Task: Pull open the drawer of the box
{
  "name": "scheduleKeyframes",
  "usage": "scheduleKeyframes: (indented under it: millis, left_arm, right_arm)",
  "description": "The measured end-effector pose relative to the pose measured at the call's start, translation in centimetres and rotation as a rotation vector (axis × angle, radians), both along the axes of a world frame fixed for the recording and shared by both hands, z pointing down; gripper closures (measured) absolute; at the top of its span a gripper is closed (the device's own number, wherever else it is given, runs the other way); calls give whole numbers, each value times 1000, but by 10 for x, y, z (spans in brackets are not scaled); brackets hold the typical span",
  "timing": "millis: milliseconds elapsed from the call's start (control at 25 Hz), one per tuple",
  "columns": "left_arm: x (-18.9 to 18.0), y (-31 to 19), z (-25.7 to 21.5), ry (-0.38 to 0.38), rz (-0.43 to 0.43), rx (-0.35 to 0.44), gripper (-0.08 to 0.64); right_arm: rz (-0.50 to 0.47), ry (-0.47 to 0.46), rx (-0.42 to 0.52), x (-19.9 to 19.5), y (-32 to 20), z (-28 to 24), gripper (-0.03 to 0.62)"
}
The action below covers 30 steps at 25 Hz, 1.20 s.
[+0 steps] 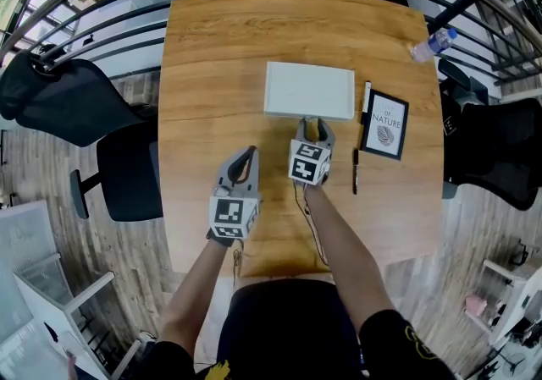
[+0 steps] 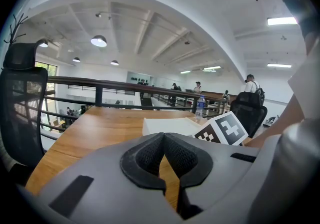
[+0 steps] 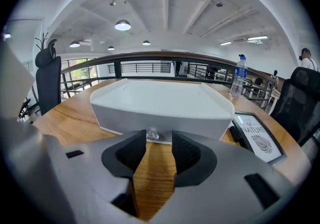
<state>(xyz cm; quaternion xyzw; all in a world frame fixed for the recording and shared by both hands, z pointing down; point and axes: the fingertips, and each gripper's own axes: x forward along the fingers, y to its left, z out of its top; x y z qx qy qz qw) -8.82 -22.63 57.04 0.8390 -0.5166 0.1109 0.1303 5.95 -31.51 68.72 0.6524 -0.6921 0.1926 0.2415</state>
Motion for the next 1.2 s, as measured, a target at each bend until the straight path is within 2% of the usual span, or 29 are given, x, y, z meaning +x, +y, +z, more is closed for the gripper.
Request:
scheduleKeyframes:
  millis: [1200]
  left_arm:
    - [0,12,0,4,-16,-6,543]
  right_arm:
    - [-27,37,-10,-5,-1,2,506]
